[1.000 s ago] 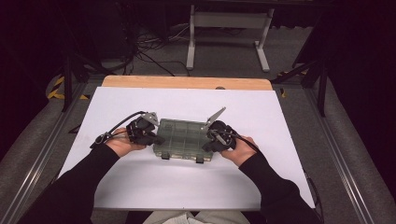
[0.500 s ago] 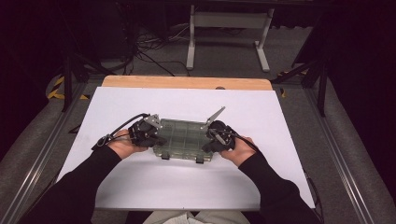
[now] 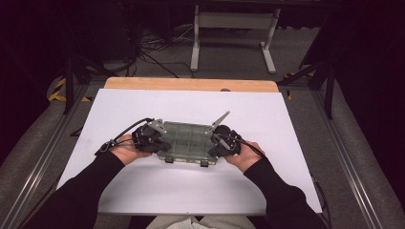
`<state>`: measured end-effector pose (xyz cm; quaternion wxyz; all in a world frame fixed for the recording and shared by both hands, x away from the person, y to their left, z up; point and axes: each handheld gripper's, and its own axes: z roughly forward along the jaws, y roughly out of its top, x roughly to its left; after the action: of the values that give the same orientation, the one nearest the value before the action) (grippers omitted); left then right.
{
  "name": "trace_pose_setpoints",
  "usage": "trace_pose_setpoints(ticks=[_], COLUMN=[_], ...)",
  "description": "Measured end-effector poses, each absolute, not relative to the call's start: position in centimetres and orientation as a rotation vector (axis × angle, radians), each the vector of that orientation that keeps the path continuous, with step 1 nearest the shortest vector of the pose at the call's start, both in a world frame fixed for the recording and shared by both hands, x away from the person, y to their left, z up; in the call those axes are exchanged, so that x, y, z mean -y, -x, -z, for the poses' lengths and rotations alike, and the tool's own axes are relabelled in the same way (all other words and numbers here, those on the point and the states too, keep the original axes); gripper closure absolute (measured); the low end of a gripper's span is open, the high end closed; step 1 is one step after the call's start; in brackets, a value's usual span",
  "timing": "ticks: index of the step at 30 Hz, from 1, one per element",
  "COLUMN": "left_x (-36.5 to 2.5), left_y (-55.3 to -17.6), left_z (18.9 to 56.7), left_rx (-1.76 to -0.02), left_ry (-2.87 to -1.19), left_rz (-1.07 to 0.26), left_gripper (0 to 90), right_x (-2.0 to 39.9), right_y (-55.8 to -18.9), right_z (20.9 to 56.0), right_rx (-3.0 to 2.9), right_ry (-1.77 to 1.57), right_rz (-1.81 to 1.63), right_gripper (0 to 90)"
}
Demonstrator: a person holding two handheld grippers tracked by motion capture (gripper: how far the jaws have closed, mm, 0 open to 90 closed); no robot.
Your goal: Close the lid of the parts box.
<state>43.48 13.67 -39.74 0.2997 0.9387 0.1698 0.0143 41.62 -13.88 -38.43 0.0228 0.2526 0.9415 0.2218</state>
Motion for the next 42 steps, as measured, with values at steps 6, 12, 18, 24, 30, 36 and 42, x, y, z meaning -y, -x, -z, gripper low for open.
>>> trace_pose_setpoints(ticks=[6, 12, 18, 24, 30, 36, 42], left_x=[-14.1, -15.0, -16.1, -16.9, -17.7, -18.2, -18.6], left_y=[-42.5, -41.2, -40.4, -39.9, -39.5, -39.1, -38.7], left_z=[39.0, 38.7, 39.4, 40.7, 41.5, 42.0, 42.0], left_rx=[-0.432, -0.43, -0.465, -0.493, -0.533, -0.555, -0.572], left_ry=[-2.444, -2.386, -2.346, -2.357, -2.348, -2.342, -2.327], left_rz=[-0.02, -0.013, -0.009, -0.005, 0.023, 0.024, 0.017], left_gripper=[77.8, 69.7, 67.0, 65.2, 64.7, 64.7, 63.2], right_x=[14.3, 15.0, 15.5, 15.9, 16.0, 16.2, 16.2], right_y=[-40.5, -39.2, -38.8, -39.4, -39.8, -40.2, -40.2], right_z=[38.5, 38.5, 39.5, 40.3, 40.7, 41.0, 41.0], right_rx=[-2.918, -2.92, -2.948, -2.951, -2.938, -2.932, -2.944], right_ry=[-0.762, -0.748, -0.766, -0.812, -0.825, -0.842, -0.835], right_rz=[-0.71, -0.726, -0.664, -0.661, -0.619, -0.62, -0.647], right_gripper=[89.7, 88.8, 89.1, 90.0, 90.0, 90.0, 89.5])
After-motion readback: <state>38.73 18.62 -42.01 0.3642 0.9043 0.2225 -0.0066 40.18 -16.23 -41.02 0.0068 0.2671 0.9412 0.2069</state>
